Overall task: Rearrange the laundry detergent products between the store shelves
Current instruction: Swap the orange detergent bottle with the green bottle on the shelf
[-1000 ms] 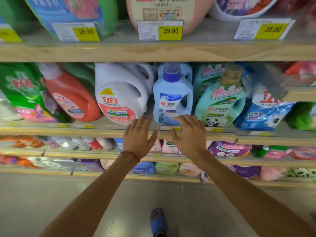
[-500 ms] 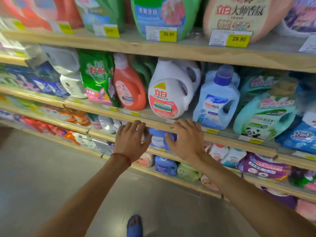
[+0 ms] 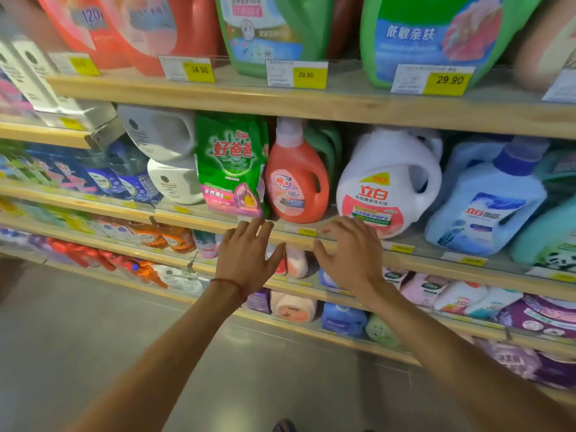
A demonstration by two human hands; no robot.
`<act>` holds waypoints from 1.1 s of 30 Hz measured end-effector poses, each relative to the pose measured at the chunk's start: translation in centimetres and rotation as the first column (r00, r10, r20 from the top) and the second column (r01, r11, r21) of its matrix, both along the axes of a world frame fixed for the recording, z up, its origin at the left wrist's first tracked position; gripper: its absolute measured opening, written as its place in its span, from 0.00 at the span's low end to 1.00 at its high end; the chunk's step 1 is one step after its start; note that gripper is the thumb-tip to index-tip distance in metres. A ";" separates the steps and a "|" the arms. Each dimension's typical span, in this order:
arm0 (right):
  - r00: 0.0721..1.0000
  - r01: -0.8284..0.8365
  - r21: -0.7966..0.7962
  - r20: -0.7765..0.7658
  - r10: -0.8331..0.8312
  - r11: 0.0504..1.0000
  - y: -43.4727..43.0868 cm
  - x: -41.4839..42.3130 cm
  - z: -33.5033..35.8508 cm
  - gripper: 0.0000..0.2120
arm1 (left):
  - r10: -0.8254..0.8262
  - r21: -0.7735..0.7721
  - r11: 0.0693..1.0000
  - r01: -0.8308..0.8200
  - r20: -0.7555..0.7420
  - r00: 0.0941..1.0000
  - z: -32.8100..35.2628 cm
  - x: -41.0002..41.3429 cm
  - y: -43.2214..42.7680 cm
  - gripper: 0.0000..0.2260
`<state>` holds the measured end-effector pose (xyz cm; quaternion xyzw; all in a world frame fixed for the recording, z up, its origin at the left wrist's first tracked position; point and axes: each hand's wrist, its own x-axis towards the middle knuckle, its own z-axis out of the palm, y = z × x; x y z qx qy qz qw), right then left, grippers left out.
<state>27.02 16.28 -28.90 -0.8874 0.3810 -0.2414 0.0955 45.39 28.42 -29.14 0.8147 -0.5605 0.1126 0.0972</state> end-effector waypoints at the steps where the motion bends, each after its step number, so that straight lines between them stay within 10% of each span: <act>1: 1.000 0.007 0.010 0.008 -0.007 1.000 -0.2 0.8 0.0 0.15 | -0.008 0.003 1.000 0.008 -0.008 1.000 -0.2 0.8 -0.2 0.23; 19: 0.956 0.077 0.414 0.229 -0.185 0.907 -11.9 13.3 -2.1 0.44 | -0.005 0.039 0.999 0.009 -0.088 0.996 -3.9 10.9 -8.3 0.22; 33: 0.905 -0.093 0.608 0.382 -0.188 0.789 -14.5 13.5 -2.2 0.40 | -0.065 -0.063 0.996 0.059 -0.095 0.993 -4.0 12.0 -9.8 0.15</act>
